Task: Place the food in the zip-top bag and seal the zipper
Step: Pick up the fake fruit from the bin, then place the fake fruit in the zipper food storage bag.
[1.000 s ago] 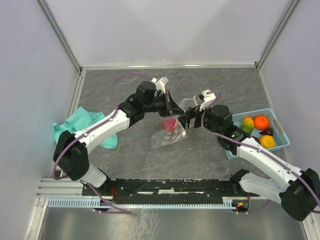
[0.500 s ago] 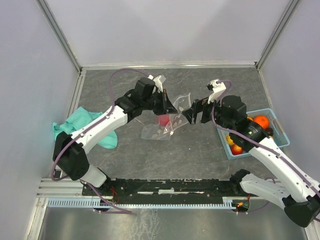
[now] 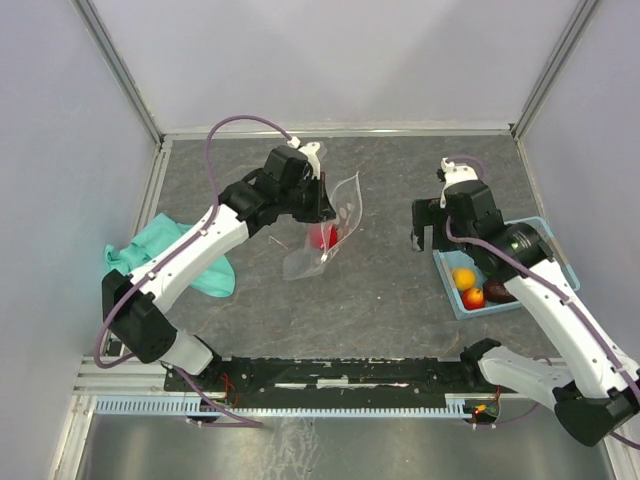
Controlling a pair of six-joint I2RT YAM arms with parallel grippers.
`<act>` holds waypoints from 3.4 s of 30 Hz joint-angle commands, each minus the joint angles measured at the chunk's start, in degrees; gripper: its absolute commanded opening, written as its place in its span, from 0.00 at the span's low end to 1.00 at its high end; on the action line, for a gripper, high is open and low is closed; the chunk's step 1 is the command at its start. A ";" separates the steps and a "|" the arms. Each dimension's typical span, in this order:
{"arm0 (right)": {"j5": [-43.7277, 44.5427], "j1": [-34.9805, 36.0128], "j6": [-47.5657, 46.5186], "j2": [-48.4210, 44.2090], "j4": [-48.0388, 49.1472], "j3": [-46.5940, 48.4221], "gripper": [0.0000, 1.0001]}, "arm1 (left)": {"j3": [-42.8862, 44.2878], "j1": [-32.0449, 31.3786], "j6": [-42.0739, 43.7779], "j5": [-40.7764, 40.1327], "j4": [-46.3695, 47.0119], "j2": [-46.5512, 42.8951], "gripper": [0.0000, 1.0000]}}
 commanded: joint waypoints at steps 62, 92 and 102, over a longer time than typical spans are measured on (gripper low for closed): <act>-10.19 -46.25 4.99 23.59 23.06 -15.28 0.50 | 10.19 0.29 18.59 -18.39 -13.83 -2.43 0.03; -10.66 -18.42 22.67 2.97 30.51 -11.06 0.45 | 8.44 0.29 4.22 -10.52 -7.57 0.57 0.03; -4.04 -5.28 25.84 5.03 40.46 -6.57 0.46 | 8.40 0.27 2.94 -9.99 -6.43 1.22 0.03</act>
